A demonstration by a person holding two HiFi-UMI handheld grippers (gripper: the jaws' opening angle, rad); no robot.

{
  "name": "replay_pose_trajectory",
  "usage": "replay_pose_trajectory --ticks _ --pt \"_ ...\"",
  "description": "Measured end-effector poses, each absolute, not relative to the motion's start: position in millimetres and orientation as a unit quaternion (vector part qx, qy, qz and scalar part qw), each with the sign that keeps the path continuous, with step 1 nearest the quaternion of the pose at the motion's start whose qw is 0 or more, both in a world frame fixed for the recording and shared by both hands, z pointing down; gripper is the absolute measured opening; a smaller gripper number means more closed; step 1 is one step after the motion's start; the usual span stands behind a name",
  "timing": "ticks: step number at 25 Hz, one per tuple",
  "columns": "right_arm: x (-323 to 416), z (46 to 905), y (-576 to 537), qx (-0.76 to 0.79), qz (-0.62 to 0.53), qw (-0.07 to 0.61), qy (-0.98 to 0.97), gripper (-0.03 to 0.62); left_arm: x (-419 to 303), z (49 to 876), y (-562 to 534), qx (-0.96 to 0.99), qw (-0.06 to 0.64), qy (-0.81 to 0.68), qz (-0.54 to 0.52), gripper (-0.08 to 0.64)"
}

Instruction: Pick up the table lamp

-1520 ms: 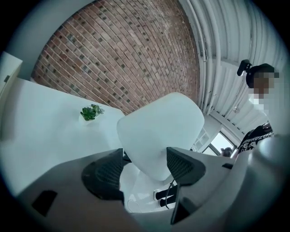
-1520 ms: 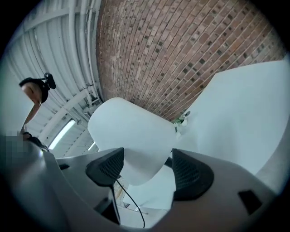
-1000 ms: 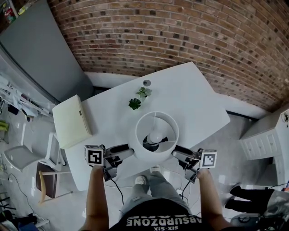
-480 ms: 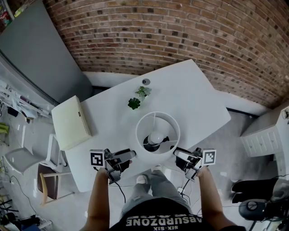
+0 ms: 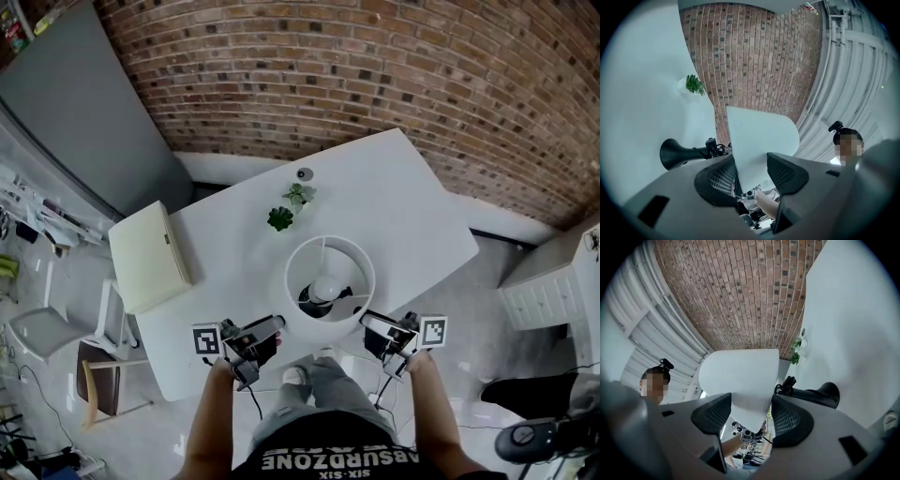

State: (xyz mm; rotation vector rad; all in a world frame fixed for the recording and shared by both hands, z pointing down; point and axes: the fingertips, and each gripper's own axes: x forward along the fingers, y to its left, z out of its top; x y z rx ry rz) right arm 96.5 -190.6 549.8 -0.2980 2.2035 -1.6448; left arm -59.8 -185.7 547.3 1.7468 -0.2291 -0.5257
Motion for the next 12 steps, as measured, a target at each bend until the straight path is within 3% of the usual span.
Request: replay_pose_trajectory --ticks 12 --pt "97.6 544.7 -198.1 -0.126 -0.571 0.187 0.789 0.24 -59.8 541.0 -194.2 0.773 0.58 -0.113 -0.231 0.184"
